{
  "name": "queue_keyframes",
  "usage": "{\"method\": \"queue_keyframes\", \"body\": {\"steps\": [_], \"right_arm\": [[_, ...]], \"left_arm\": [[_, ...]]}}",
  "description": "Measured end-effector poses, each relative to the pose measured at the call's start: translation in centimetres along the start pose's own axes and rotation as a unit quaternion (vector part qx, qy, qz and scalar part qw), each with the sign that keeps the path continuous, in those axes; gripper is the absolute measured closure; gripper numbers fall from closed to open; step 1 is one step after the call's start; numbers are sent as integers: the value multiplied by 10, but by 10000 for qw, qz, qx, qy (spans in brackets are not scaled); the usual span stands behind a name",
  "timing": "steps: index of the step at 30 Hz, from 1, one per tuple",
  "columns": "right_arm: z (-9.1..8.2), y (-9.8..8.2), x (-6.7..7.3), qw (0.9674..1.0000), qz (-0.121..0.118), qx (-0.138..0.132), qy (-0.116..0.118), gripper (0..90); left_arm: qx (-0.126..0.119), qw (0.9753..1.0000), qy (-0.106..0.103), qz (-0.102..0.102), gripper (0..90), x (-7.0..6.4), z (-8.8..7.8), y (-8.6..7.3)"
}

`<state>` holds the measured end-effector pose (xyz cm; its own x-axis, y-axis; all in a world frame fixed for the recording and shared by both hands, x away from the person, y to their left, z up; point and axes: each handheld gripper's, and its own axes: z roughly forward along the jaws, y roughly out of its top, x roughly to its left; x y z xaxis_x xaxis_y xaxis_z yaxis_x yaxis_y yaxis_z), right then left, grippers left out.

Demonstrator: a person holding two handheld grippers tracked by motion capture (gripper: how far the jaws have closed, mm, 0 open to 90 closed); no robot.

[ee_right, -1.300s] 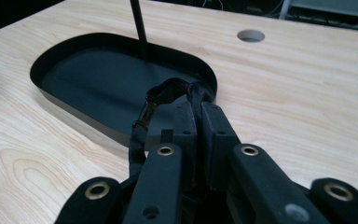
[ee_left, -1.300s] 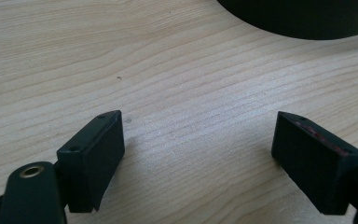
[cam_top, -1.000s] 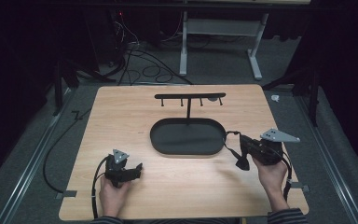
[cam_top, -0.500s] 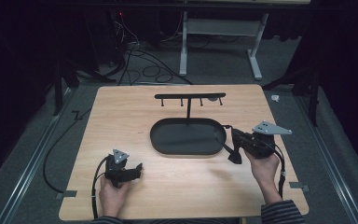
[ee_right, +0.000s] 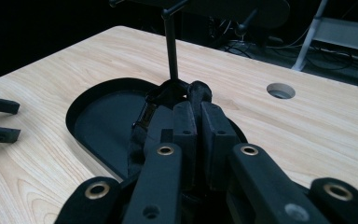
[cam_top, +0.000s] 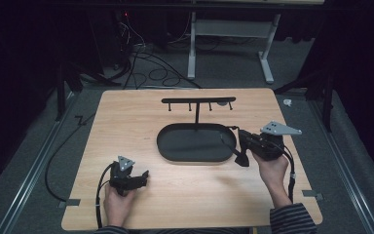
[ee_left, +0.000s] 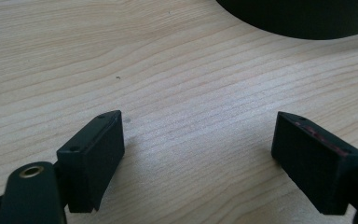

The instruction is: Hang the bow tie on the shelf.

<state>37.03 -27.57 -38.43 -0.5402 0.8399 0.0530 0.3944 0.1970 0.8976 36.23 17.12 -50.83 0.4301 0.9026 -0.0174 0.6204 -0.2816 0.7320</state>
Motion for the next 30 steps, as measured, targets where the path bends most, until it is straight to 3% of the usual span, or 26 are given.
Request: {"method": "queue_keyframes", "body": {"steps": [12,30], "right_arm": [[2,16,-3,9999,-30,-118,41,866],[13,37,-16,9997,42,-225,-121,867]], "left_arm": [[0,10000,0,0,175,0,0,0],[0,10000,3,2,175,0,0,0]]}}
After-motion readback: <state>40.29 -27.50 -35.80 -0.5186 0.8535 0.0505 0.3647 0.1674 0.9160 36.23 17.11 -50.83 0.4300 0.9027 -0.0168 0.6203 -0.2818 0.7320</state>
